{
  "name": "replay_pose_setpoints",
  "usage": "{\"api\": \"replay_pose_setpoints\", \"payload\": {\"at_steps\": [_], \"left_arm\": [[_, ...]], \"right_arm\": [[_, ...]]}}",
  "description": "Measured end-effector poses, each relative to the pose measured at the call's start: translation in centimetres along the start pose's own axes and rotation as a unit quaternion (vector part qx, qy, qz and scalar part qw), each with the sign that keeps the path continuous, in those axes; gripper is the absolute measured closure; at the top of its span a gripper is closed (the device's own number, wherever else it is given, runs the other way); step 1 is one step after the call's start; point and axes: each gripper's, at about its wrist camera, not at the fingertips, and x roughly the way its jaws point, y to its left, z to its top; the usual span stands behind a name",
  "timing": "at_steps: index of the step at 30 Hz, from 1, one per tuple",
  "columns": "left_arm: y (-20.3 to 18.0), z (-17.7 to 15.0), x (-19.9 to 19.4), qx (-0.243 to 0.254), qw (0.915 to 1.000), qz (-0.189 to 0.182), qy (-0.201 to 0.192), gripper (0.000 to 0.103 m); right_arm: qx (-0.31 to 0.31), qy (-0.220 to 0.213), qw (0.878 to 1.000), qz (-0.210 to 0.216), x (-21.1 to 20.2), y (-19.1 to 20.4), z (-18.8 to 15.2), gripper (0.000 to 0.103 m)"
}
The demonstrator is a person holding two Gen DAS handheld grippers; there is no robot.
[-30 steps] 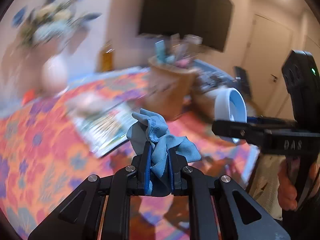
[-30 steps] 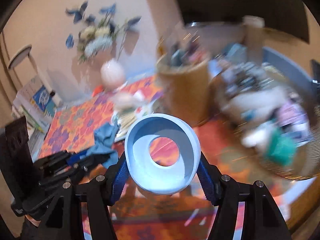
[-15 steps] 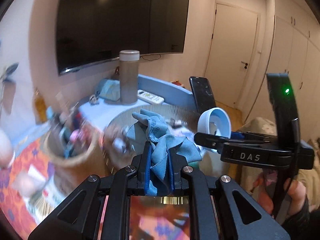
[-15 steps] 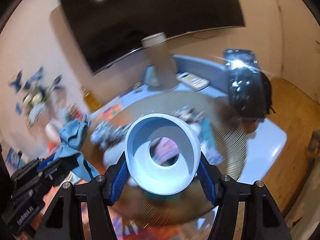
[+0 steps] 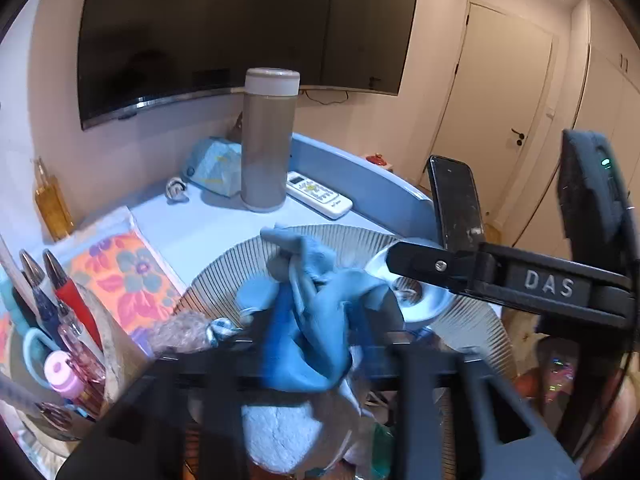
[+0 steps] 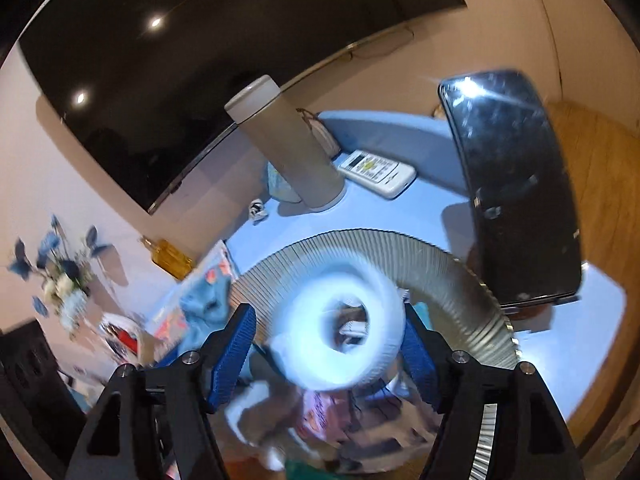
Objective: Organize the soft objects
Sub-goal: 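Carry the blue cloth and white ring into the glass bowl and release both, then move both open tools back over the cotton-swab bag on the bed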
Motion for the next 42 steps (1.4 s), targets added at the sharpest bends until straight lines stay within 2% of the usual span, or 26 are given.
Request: {"api": "replay_pose_setpoints", "payload": {"at_steps": [1, 2, 5, 9, 13, 17, 20, 22, 25, 29, 33, 37, 39, 42], "left_arm": [[0.0, -0.1, -0.2, -0.002, 1.0000, 0.001, -0.005, 0.050], [0.0, -0.1, -0.4, 0.000, 0.9999, 0.005, -0.012, 0.037], [-0.5, -0.5, -1.4, 0.016, 0.9996, 0.008, -0.024, 0.031], [-0.9, -1.2, -3.0, 0.029, 0.9993, 0.009, -0.024, 0.031], [-0.3, -2.5, -6.0, 0.018, 0.9991, 0.022, -0.030, 0.031], [2.7, -4.5, -10.4, -0.044, 0.9973, 0.026, -0.053, 0.031], [5.6, -6.2, -14.3, -0.078, 0.9931, 0.058, -0.066, 0.031], [7.7, -7.4, -17.7, -0.097, 0.9880, 0.083, -0.087, 0.031], [11.3, -9.3, -23.6, -0.134, 0.9759, 0.122, -0.122, 0.031], [15.1, -11.2, -29.9, -0.163, 0.9600, 0.179, -0.141, 0.031], [18.6, -14.3, -35.0, -0.192, 0.9418, 0.230, -0.152, 0.031], [22.1, -18.0, -35.8, -0.242, 0.9313, 0.239, -0.129, 0.031], [23.3, -20.1, -34.5, -0.252, 0.9279, 0.254, -0.106, 0.031], [25.0, -22.8, -31.9, -0.261, 0.9272, 0.259, -0.070, 0.031]], "right_arm": [[0.004, 0.004, 1.000, 0.002, 0.2, -0.2, 0.0, 0.029], [0.005, 0.006, 1.000, 0.004, 0.2, -0.3, -0.1, 0.029], [0.005, 0.007, 1.000, 0.004, -0.3, -0.7, -1.0, 0.028], [0.018, 0.006, 1.000, 0.010, -1.5, -1.2, -2.2, 0.028], [0.016, -0.008, 1.000, 0.013, -3.5, -1.0, -3.4, 0.028], [-0.017, -0.028, 0.999, 0.013, -5.9, 0.5, -4.9, 0.028], [-0.058, -0.037, 0.998, 0.015, -7.2, 2.8, -6.1, 0.027], [-0.087, -0.037, 0.995, 0.030, -7.6, 4.9, -7.1, 0.027], [-0.131, -0.034, 0.989, 0.062, -7.6, 8.4, -9.0, 0.020], [-0.197, -0.014, 0.976, 0.092, -6.6, 13.8, -12.1, 0.017], [-0.257, 0.027, 0.959, 0.118, -4.3, 19.2, -16.4, 0.018], [-0.292, 0.060, 0.946, 0.128, -0.9, 22.8, -20.4, 0.017], [-0.300, 0.071, 0.944, 0.115, 1.2, 23.8, -22.0, 0.018], [-0.306, 0.086, 0.944, 0.089, 4.4, 24.4, -23.9, 0.018]]}}
